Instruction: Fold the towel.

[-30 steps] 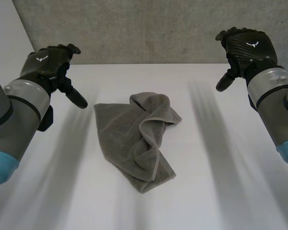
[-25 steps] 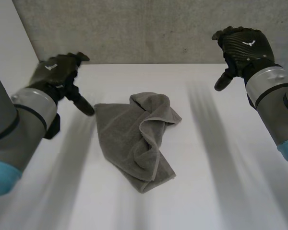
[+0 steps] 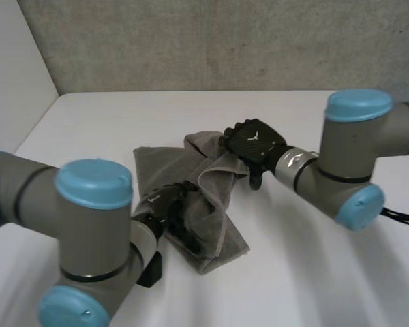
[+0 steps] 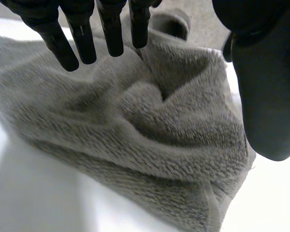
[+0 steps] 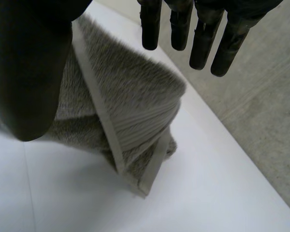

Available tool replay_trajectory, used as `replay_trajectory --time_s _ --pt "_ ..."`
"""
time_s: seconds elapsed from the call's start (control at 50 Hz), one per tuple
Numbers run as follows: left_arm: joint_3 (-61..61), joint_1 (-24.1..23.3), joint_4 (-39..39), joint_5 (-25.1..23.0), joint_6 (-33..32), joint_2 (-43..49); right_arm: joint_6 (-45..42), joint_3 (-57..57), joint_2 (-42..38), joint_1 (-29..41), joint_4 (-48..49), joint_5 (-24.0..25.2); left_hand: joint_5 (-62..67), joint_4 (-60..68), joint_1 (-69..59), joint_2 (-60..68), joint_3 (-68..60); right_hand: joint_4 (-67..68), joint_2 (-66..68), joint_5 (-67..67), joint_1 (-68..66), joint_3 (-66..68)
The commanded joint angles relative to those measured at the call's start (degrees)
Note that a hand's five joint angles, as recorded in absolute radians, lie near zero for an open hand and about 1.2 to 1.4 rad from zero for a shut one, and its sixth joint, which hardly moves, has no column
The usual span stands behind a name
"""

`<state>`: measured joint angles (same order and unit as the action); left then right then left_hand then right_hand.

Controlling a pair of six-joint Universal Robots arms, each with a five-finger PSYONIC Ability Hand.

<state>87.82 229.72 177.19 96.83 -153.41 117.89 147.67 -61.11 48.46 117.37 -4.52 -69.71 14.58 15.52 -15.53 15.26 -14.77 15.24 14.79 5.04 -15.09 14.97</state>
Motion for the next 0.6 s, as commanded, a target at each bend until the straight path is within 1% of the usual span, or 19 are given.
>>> replay_trajectory --time_s 0.02,0.06,0.1,0.12,0.16,0.18,0.2,0.22,0.26,0.28,0.32,0.34,0.36,0.38,0.4,0.5,0.54,0.58,0.6 --pt "-5.3 -2.3 1.8 0.3 2.8 5.9 -1.1 3.5 -4.5 2.4 1.5 -5.6 -10.3 -1.3 1.3 -1.0 0.5 9.1 9.6 9.3 -9.3 9.4" --pt "-6.5 -2.8 2.3 0.7 2.9 6.9 -0.9 3.5 -4.9 2.6 3.0 -6.2 -10.2 -1.1 1.1 -0.8 0.4 12.5 13.0 12.7 -12.7 12.8" --pt "-8.4 -3.6 3.6 2.2 3.2 9.2 -0.8 3.2 -5.2 3.3 6.0 -6.9 -8.5 0.6 -0.6 0.8 -1.3 26.2 26.7 26.4 -26.4 26.5" --pt "-8.5 -3.6 3.6 2.2 3.2 9.2 -0.8 3.2 -5.2 3.3 6.0 -6.9 -8.5 0.6 -0.6 0.8 -1.3 26.3 26.8 26.5 -26.5 26.6" --pt "-9.1 -3.9 4.1 3.6 3.1 10.3 -0.2 3.1 -5.7 4.1 7.1 -7.5 -8.1 0.9 -0.9 1.2 -1.7 45.4 45.8 45.6 -45.5 45.7" --pt "-9.5 -4.3 4.4 5.4 3.0 11.4 -0.2 3.1 -5.7 4.1 7.1 -7.5 -6.0 3.1 -3.1 3.3 -3.8 45.5 45.9 45.7 -45.6 45.7" --pt "-10.0 -4.7 4.6 7.3 2.6 12.4 0.5 3.0 -5.7 4.1 7.0 -7.8 -0.5 8.6 -8.6 8.9 -9.3 54.3 54.8 54.5 -54.5 54.6" --pt "-10.0 -4.7 4.6 7.3 2.6 12.4 0.5 3.0 -5.7 4.1 7.0 -7.8 -0.4 8.7 -8.6 8.9 -9.4 54.4 54.8 54.6 -54.5 54.7" --pt "-11.7 -5.5 5.1 12.5 2.3 14.6 2.6 2.7 -5.1 4.1 6.8 -8.2 10.3 19.4 -19.3 19.6 -20.1 64.7 65.2 64.9 -64.9 65.0" --pt "-11.7 -5.5 5.1 12.5 2.3 14.6 2.6 2.7 -5.1 4.1 6.8 -8.2 10.4 19.4 -19.4 19.7 -20.2 64.8 65.2 65.0 -64.9 65.0" --pt "-14.0 -6.0 5.4 17.7 1.2 16.5 5.3 2.4 -3.9 3.8 6.5 -8.1 37.8 46.9 -46.9 47.2 -47.6 64.8 65.2 65.0 -64.9 65.0" --pt "-14.0 -6.0 5.4 17.7 1.2 16.5 5.3 2.4 -3.9 3.8 6.5 -8.1 37.9 47.0 -47.0 47.3 -47.8 64.8 65.2 65.0 -64.9 65.0" --pt "-15.5 -6.0 5.5 19.3 0.2 17.2 6.6 2.3 -2.7 3.7 6.6 -8.0 47.3 56.3 -56.3 56.6 -57.1 64.8 65.2 65.0 -64.9 65.0" --pt "-15.5 -6.0 5.5 19.3 0.2 17.2 6.6 2.3 -2.7 3.7 6.6 -8.0 47.4 56.4 -56.4 56.7 -57.2 64.8 65.2 65.0 -64.9 65.0" --pt "-17.5 -6.0 5.3 20.0 -1.2 17.9 7.7 2.2 -1.2 3.5 6.6 -8.1 55.3 64.4 -64.4 64.7 -65.1 64.8 65.2 65.0 -64.9 65.0" --pt "-20.8 -4.1 5.1 20.3 -6.6 17.5 11.1 1.1 3.6 3.0 8.8 -8.5 55.4 64.5 -64.5 64.7 -65.2 64.8 65.2 65.0 -64.9 65.0" --pt "-21.4 0.9 5.2 20.0 -10.7 11.3 11.8 1.0 5.0 2.4 9.9 -9.6 55.4 64.5 -64.5 64.7 -65.2 64.8 65.2 65.0 -64.9 65.0" --pt "-21.5 2.8 5.2 19.8 -12.2 8.2 11.7 0.6 10.7 -0.4 10.3 -11.2 55.4 64.5 -64.5 64.7 -65.2 64.8 65.2 65.0 -64.9 65.0" --pt "-21.3 4.1 5.4 19.4 -13.6 5.2 11.7 0.6 10.7 -0.4 10.3 -11.2 55.4 64.5 -64.5 64.7 -65.2 64.8 65.2 65.0 -64.9 65.0"
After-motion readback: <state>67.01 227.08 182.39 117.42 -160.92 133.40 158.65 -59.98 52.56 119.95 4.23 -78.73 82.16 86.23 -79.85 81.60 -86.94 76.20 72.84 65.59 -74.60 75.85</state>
